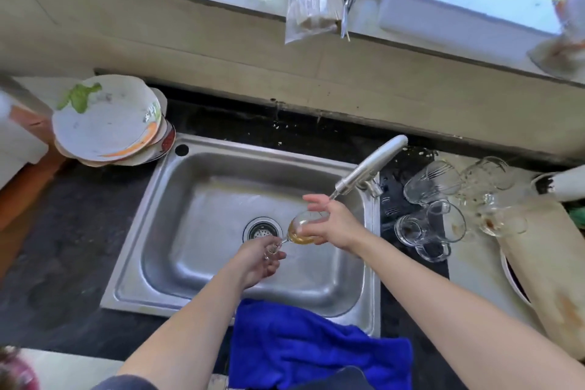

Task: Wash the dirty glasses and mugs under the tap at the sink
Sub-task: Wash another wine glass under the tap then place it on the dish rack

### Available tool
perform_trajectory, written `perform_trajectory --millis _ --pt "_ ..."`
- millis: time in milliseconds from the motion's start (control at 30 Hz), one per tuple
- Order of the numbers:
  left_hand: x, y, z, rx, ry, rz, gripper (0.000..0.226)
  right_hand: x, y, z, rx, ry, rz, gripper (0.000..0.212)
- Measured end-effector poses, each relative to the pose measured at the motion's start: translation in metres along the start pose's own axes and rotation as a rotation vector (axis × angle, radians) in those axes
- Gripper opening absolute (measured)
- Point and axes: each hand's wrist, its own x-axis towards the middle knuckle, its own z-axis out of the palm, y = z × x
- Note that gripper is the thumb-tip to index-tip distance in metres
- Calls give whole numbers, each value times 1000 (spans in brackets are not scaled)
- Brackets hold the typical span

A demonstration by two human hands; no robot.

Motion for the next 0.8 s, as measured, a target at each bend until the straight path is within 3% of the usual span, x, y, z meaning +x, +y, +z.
perform_trajectory --millis 100,167,233,400,500,567,700,800 --pt "-1 5 0 12 23 44 15 6 -4 -2 84 20 -5 55" --pt "1 8 3 -68 54 169 6 9 -3 -3 102 62 21 52" --pt "4 12 5 -107 58 250 10 11 0 -5 62 88 13 55" --pt "4 18 5 110 35 129 9 14 5 -17 -53 -68 -133 57" --pt "6 18 11 -27 46 219 9 13 4 -18 -59 53 -124 44" --pt "7 19 13 -93 59 263 11 13 5 -20 -85 104 -130 53" --pt "4 20 13 89 89 171 11 12 5 -28 -175 -28 -228 58" --pt "5 21 16 57 111 216 14 16 0 -27 -43 37 -166 41"
